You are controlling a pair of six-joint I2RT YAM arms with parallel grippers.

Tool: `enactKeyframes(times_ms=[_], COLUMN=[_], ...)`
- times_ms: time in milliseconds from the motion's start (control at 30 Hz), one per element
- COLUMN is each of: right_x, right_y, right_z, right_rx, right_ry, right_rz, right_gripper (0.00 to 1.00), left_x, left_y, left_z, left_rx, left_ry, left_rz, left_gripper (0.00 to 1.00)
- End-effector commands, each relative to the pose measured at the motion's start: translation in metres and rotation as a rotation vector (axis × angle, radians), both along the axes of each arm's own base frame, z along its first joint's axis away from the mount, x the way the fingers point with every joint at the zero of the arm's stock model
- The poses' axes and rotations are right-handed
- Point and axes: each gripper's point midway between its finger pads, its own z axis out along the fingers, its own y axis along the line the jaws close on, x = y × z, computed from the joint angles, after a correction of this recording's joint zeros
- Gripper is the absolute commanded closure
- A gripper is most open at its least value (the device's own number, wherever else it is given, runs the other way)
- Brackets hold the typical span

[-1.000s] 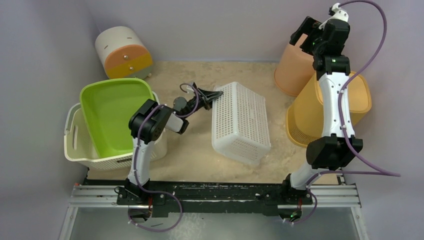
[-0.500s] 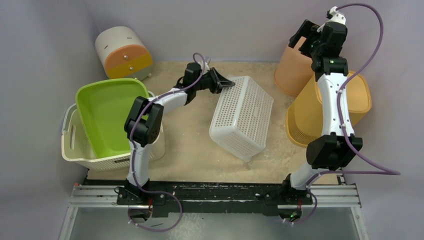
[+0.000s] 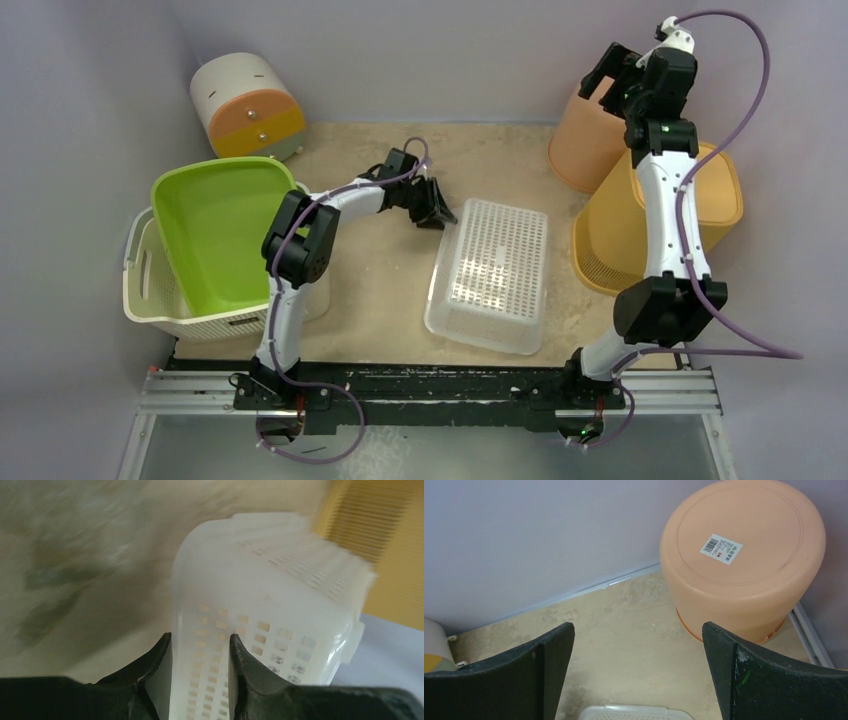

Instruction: Turn the large container upside down

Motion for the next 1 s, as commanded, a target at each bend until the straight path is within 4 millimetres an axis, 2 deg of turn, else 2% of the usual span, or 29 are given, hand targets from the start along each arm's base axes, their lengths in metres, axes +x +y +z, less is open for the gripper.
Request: enactKeyframes(times_ms=[0,167,267,400,500,567,633,800,900,967], right_x=[-0.011,-0.011,-0.011,-0.011,-0.011,-0.011,-0.011,-0.011,-0.011,-0.010], right_y=[-0.003,-0.002,-0.002,-0.002,-0.002,-0.002,-0.001,-0.002,-0.001,-0.001], right_z=[0.032,0.030,0.030,0.029,0.028,0.026,0.024,0.021,0.022,0.023], right_rx=[-0.022,-0.019,-0.015,-0.014,-0.015,-0.015,-0.014,-0.015,-0.014,-0.016], right_ry=[-0.094,-0.090,-0.090,-0.089,-0.085,-0.082,-0.080,-0.074,-0.076,-0.078], right_rz=[-0.007,-0.002,-0.001,-0.001,-0.002,-0.002,0.000,0.000,0.002,0.006], right_gripper=[0.00,0.00,0.00,0.00,0.00,0.00,0.00,0.00,0.00,0.00], left_x=[-0.075,-0.077,-0.081,-0.088,-0.087,-0.089,-0.089,-0.080,-0.064,-0.053], left_y=[0.077,0.075,0.066,0.037,0.004,-0.006,-0.011,-0.021,-0.017,-0.010], left_z=[-0.122,-0.120,-0.115,-0.104,-0.088,-0.083,-0.084,-0.068,-0.048,-0.029], left_rx=[0.501,0.523,0.545,0.556,0.538,0.565,0.576,0.568,0.606,0.635], left_ry=[0.198,0.188,0.166,0.122,0.049,0.024,0.020,-0.041,-0.113,-0.165], left_rz=[-0.104,-0.133,-0.180,-0.263,-0.311,-0.356,-0.378,-0.392,-0.341,-0.296], left_gripper=[0.98,0.99,0.99,0.99,0.99,0.98,0.98,0.97,0.94,0.88])
